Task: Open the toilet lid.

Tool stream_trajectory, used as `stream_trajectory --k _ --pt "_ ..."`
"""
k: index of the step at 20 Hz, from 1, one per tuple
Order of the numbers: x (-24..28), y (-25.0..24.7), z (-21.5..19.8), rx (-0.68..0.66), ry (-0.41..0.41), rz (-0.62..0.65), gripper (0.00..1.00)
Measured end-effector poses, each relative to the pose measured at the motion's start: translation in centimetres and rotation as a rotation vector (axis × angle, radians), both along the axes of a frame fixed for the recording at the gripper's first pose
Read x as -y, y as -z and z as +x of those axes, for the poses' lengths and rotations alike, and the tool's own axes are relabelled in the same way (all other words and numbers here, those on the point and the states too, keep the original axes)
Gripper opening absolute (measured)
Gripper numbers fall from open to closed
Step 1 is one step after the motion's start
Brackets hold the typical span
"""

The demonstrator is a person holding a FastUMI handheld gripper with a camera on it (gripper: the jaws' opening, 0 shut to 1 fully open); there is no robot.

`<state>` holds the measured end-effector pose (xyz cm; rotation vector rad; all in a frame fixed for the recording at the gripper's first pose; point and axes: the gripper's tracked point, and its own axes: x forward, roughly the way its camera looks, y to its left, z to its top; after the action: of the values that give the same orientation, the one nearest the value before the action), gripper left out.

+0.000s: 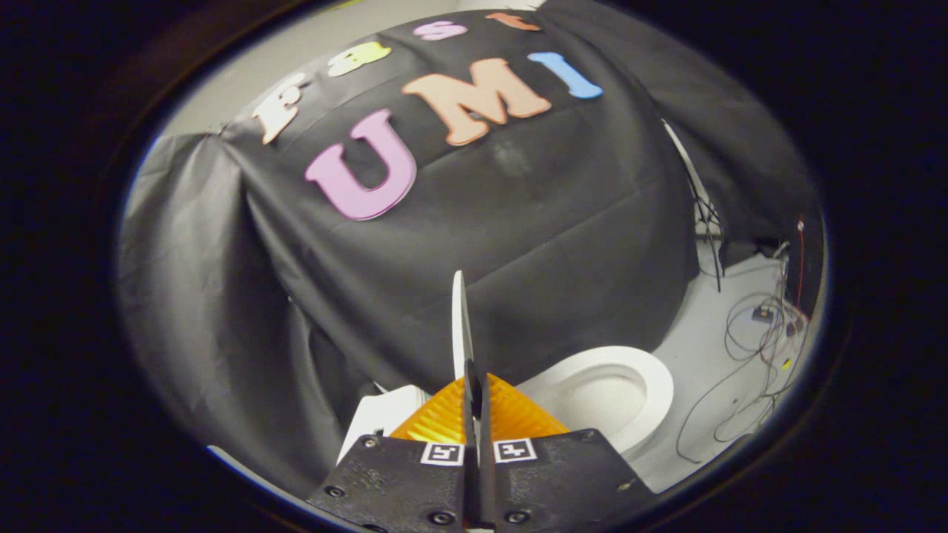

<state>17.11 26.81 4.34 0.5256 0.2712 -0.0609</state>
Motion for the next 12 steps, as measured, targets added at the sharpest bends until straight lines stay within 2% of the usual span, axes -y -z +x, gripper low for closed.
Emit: stream_trajectory --k 3,7,12 --pt "-3.2 -1.1 0.2 0.028 -0.044 -0.069 0.0" --pt "-7.5 -2.0 0.6 0.065 -0.119 -0.225 0.0" --pt "-12.1 -2.1 0.8 0.096 -0.237 -0.325 0.0"
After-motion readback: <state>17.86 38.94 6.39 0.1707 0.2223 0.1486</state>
